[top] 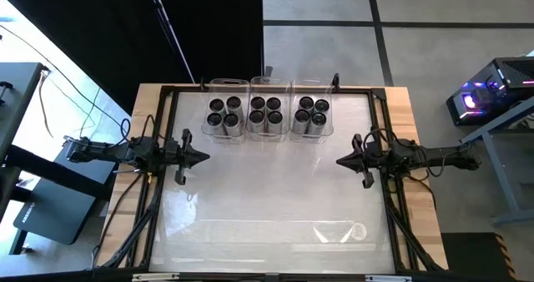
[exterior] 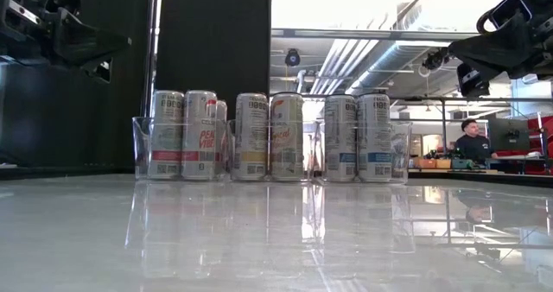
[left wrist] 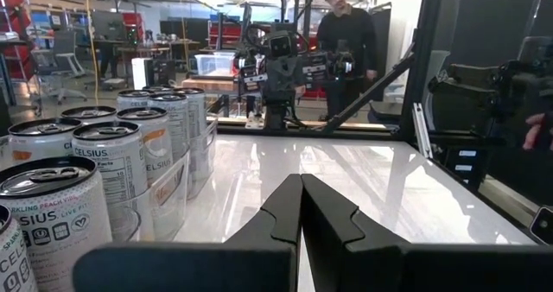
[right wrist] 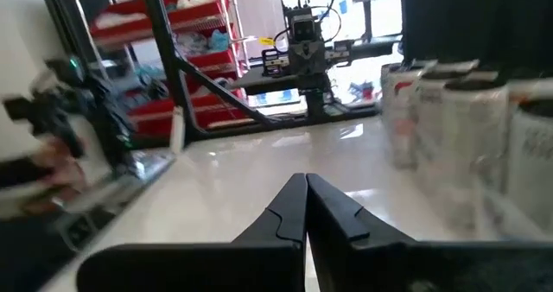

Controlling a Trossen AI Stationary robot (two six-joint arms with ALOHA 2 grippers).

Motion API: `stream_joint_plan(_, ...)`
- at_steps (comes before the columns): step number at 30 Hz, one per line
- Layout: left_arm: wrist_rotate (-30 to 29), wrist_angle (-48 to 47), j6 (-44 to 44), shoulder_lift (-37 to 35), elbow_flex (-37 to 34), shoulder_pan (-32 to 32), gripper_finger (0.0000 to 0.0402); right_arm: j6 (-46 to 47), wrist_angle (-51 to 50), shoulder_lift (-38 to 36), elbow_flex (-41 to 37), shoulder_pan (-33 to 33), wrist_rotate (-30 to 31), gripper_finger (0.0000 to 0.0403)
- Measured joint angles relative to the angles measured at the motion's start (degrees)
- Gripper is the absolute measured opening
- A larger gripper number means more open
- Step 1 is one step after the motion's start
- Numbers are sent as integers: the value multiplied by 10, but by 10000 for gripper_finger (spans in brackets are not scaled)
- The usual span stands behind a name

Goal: Sort soda cans
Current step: Return to Home Position

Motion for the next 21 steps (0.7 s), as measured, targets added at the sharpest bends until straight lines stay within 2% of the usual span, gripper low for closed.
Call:
stream_joint_plan(5,0,0,0,0,0,0,0,-122,-1,0,0,0,10,0)
stream_joint_plan(9,0,0,0,0,0,0,0,-180,-1,0,0,0,10,0)
stream_joint_plan(16,0,0,91,0,0,0,0,-165,-1,0,0,0,10,0)
stream_joint_plan(21,0,0,84,0,0,0,0,-164,-1,0,0,0,10,0)
